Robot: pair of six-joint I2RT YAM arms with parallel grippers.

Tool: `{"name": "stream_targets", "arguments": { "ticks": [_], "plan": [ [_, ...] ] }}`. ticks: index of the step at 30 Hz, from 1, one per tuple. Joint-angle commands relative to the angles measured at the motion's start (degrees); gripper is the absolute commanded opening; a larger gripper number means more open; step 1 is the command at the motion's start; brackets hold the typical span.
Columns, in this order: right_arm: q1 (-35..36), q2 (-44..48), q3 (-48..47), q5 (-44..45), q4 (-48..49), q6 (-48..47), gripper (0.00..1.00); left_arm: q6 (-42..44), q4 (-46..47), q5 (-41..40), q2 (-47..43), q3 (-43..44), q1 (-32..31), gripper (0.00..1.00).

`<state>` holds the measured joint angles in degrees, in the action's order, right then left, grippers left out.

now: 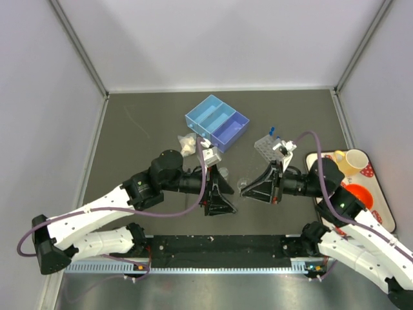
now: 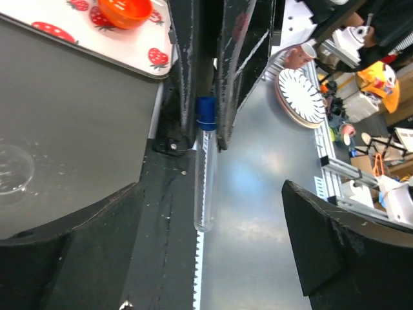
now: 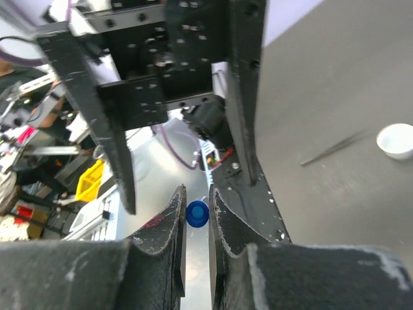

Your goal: Organize the chemistry lab equipment

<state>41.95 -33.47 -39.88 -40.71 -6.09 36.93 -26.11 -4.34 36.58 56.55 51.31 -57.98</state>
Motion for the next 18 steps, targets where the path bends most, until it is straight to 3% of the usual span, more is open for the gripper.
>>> {"name": "stream_targets", "arguments": {
  "ticks": [1, 5, 11, 15, 18],
  "plan": [
    [0.8, -2.7, -3.8, 9.1, -7.8, -6.0, 0.00, 1.8, -2.4, -5.1, -1.3, 1.8, 0.4, 0.99],
    [0.8, -6.6, -5.0, 16.5, -10.9, -8.4, 0.00, 4.0, -8.5, -11.5, -0.4, 2.7, 0.3, 0.99],
    [0.1, -13.3, -8.9, 36.3, -15.8, -12.8, 0.00, 5.6, -14.6, -24.0, -0.7, 2.0, 0.2, 0.99],
    [-3.7, -17.7, -10.0, 49.5, -15.9, -12.1, 0.00, 5.4, -16.7, -35.1, -2.3, -0.1, 0.1, 0.99],
    [-8.9, -20.4, -10.1, 54.1, -15.3, -10.3, 0.00, 4.8, -17.5, -41.5, -3.5, -2.0, -0.3, 0.99]
  ]
}}
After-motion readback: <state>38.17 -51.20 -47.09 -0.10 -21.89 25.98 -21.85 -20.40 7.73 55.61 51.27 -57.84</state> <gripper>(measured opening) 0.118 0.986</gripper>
